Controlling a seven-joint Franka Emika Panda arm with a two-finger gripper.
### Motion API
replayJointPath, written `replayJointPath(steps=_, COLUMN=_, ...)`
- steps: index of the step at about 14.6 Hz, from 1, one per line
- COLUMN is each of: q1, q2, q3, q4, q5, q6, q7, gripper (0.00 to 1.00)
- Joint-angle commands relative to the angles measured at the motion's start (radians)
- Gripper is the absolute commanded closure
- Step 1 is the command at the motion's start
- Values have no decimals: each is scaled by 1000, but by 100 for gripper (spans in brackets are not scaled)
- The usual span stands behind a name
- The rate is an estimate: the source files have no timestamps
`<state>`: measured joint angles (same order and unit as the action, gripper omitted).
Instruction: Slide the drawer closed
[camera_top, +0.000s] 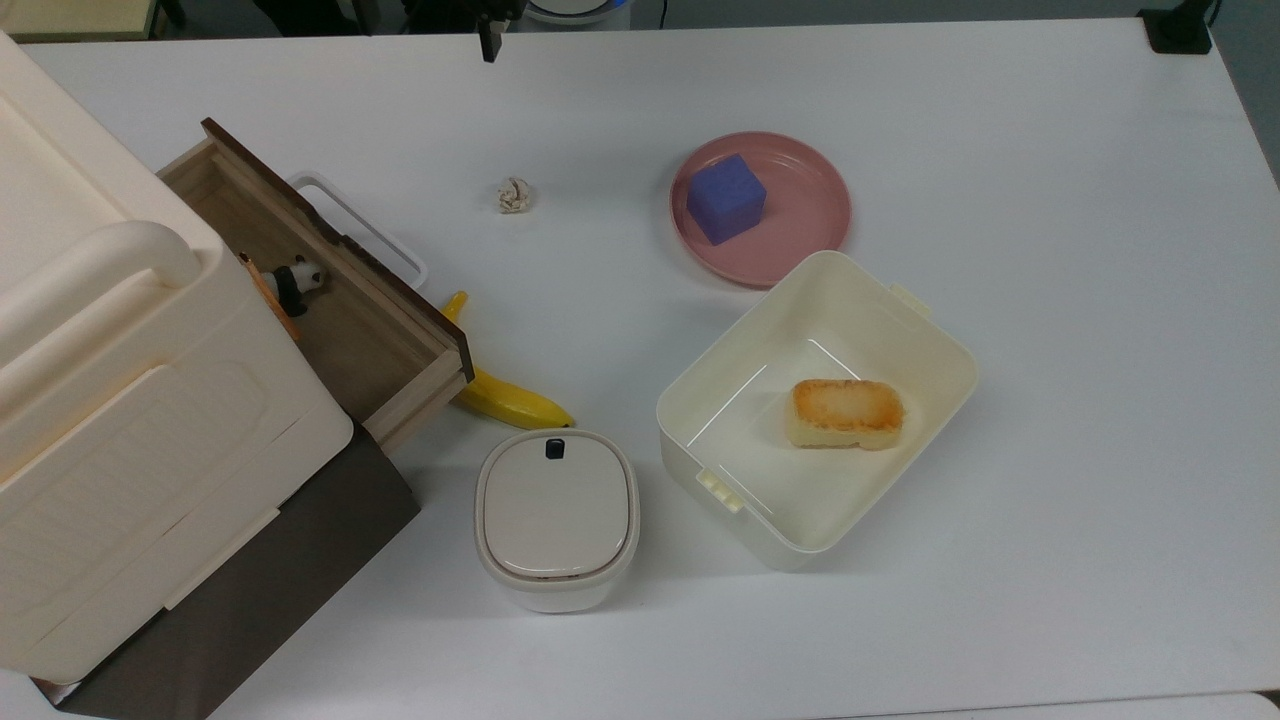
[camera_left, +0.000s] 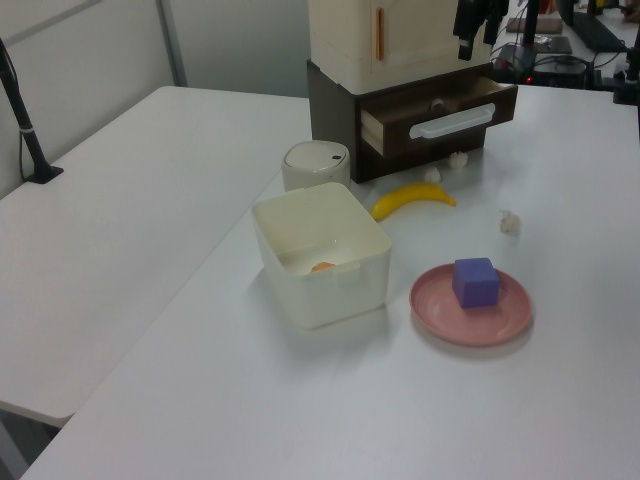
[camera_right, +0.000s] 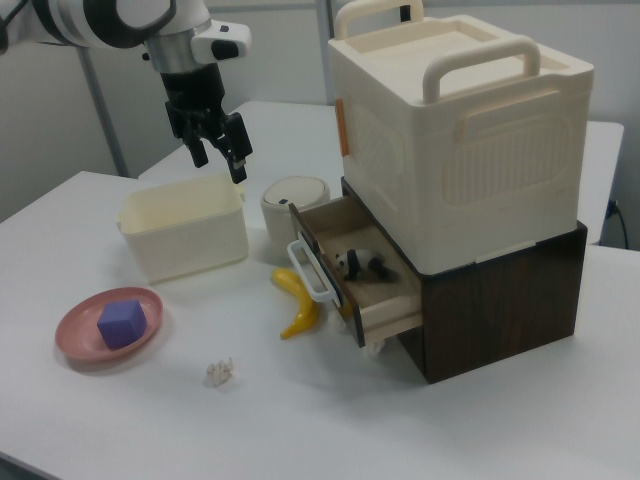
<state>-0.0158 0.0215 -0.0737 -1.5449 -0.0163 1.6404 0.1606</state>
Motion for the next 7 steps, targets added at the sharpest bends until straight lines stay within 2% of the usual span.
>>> replayJointPath(steps=1, q1=-1, q2=-14, q3=18, q4=-20, q5=15, q6=9, q7=-9, gripper=0)
replayJointPath(steps=7, q1=-3, q2=-12, q3=20, q4=-20, q5=12, q6=9, q7=-23, gripper=0)
